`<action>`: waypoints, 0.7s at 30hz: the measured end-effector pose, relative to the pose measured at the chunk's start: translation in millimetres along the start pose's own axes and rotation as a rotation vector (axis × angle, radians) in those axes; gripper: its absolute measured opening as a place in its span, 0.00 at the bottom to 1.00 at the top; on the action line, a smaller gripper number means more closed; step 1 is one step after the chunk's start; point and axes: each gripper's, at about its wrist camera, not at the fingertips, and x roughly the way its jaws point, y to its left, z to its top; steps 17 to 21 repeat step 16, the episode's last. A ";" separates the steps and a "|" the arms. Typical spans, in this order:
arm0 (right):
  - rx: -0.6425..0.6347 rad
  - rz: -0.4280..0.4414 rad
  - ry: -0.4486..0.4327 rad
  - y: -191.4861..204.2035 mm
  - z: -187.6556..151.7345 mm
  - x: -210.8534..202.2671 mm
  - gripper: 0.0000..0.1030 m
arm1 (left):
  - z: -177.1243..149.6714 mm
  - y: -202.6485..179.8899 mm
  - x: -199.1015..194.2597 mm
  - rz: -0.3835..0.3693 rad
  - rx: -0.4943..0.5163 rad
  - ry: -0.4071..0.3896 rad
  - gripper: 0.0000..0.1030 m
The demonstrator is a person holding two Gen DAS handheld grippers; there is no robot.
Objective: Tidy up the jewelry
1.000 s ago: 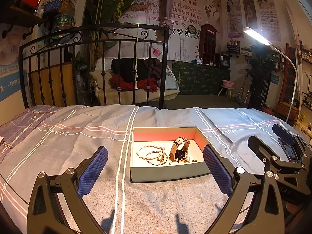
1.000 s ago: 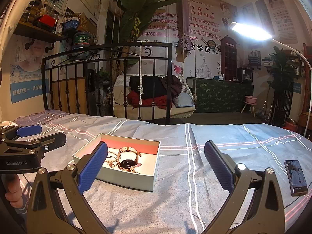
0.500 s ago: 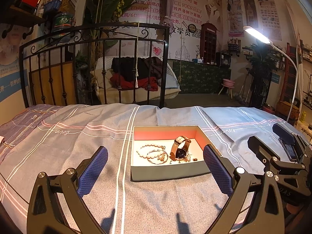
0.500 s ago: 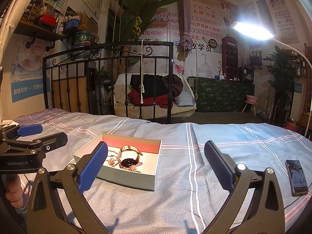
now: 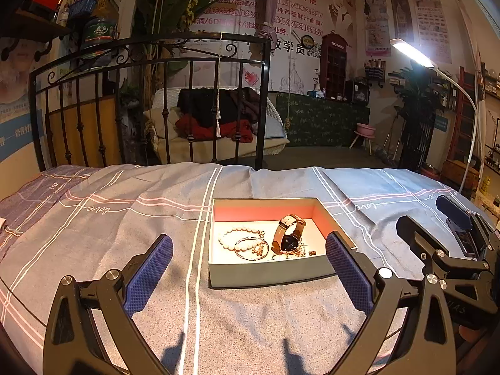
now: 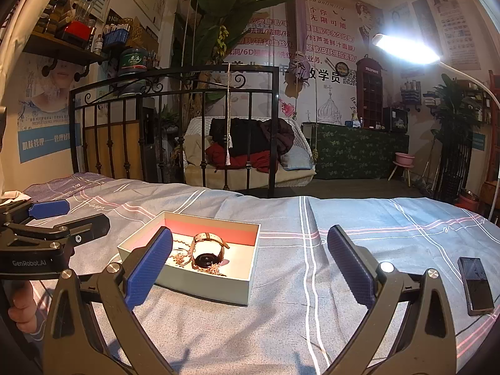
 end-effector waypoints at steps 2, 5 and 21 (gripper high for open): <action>0.000 0.001 0.001 0.1 0.1 0.0 0.95 | -0.1 0.5 1.3 0.005 -0.002 0.008 0.94; -0.001 0.003 0.002 1.1 -1.6 1.0 0.95 | -0.7 2.8 1.7 0.013 -0.026 0.017 0.94; -0.010 0.005 0.011 2.3 -3.8 4.0 0.95 | -0.8 2.2 3.1 0.003 -0.026 0.039 0.94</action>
